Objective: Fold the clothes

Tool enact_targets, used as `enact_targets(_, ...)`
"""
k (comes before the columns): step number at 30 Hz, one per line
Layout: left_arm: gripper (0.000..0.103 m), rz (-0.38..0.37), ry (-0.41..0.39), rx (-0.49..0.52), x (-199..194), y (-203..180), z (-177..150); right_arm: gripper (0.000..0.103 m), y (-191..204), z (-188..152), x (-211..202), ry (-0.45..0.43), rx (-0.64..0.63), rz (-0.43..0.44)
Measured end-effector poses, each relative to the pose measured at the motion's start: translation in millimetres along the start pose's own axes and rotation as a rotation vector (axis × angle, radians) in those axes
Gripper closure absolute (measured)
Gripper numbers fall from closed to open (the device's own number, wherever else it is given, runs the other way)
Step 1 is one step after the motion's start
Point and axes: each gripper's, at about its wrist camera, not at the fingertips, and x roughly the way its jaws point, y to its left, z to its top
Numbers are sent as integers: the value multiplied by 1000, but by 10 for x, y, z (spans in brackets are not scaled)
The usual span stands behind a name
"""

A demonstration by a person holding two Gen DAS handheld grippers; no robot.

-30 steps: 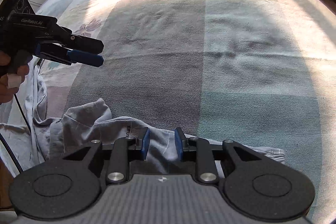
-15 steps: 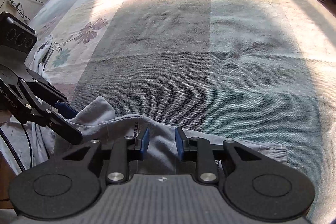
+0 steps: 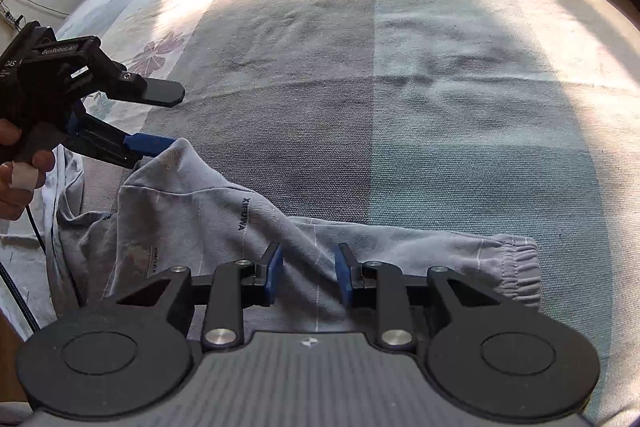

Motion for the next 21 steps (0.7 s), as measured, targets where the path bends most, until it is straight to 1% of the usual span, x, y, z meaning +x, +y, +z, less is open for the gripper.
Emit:
enact_targets(3,39,4,-12,25,-52,-99,54,70,-21,-34,-43,-3,12,-7)
enact_targets(6,39,26,20,176,-104,-416,18,70,-2,-41,-109,-11,0,-11)
enact_targets(7,39,21,50,242,-112,-540,-21,70,9,-39,-132,-17,-2,-10)
enact_targets(9,38,0,112,313,-47,-701,-126,70,34,-23,-175,-31,-7,2)
enact_targets(12,37,-51,245,370,142,-795,-319,70,39,-2,-173,-47,-20,0)
enact_targets(13,37,-33,272,367,195,-745,-378,70,17,-3,-157,-53,-24,-14)
enact_targets(14,37,10,276,363,186,-632,-444,70,-17,-11,-137,-59,-28,-37)
enact_targets(16,39,124,280,343,240,-450,-476,70,-203,-4,-121,-79,13,-73)
enact_targets(17,57,160,275,344,198,-369,-518,72,-312,2,-117,-91,41,-91)
enact_targets(18,60,164,269,343,148,-359,-535,81,-422,9,-112,-102,69,-108)
enact_targets(19,60,167,264,341,98,-352,-550,84,-532,16,-108,-114,98,-125)
enact_targets(20,58,176,270,384,60,-416,-595,84,-593,29,-130,-124,114,-133)
enact_targets(21,55,186,277,428,22,-483,-641,82,-592,42,-197,-139,112,-139)
